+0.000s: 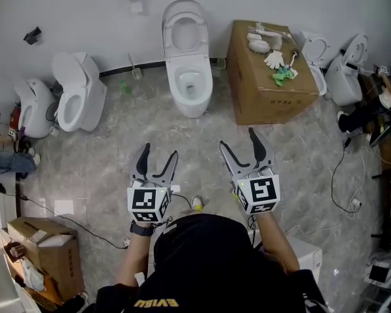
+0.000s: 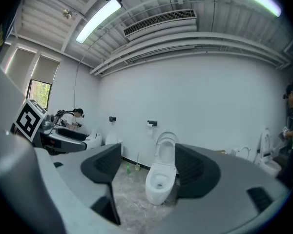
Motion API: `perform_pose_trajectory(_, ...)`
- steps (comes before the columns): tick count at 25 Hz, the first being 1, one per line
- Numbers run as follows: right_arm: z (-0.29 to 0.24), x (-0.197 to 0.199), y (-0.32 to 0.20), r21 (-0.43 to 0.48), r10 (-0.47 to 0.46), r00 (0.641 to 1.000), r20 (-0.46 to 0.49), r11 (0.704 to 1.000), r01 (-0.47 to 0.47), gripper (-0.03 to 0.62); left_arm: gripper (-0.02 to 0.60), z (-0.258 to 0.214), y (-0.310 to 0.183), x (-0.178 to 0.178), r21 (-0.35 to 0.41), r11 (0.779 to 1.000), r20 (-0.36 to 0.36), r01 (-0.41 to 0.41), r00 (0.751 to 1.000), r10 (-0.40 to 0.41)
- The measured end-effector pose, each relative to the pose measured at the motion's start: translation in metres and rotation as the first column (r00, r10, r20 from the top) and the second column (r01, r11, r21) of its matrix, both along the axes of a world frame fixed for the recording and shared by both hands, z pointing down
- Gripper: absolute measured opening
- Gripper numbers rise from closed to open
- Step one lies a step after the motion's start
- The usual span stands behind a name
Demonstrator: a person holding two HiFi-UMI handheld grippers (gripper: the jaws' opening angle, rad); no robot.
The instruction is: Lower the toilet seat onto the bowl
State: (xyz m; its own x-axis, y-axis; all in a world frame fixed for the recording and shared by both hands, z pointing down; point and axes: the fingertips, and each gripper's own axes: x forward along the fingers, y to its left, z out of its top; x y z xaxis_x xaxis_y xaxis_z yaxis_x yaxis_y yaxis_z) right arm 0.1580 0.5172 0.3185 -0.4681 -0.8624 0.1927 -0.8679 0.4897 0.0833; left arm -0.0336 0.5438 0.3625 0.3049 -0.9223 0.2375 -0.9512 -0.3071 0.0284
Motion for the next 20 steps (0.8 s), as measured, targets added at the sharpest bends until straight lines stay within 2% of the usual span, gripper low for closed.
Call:
perform_pose_trajectory(8,0.015,-0.002,-0.006,-0.036,0.006,0.999,-0.048,0.999,-0.008,0.333,0.325,0.003,-0.008,0.005,0.019,1.0,-0.008,-0.016,1.0,0.016)
perform_pose_trajectory(12,0.03,-0.004,-0.013,-0.076,-0.001,0.998,-0.065,0.997,-0.004,0.333,0.325,0.016,-0.02,0.004,-0.02,1.0,-0.009,-0.019,1.0,0.019)
perform_pose_trajectory(15,0.037,-0.01,-0.028,-0.108,-0.006,0.999,-0.054,0.994,0.001,0.327,0.325,0.018,-0.03,-0.004,-0.028,1.0,-0.014,0.008,1.0,-0.009)
perform_pose_trajectory(18,0.038,-0.027,-0.052,-0.106,-0.029,0.998,-0.054,0.994,0.023,0.288,0.305,0.03,-0.05,-0.015,-0.075,0.997,-0.018,0.029,0.999,-0.03)
perform_pose_trajectory(20,0.043,-0.037,-0.066,-0.112,-0.047,0.997,-0.068,0.993,0.039,0.288,0.305,0.04,-0.064,-0.021,-0.102,0.994,-0.011,0.026,1.0,-0.028)
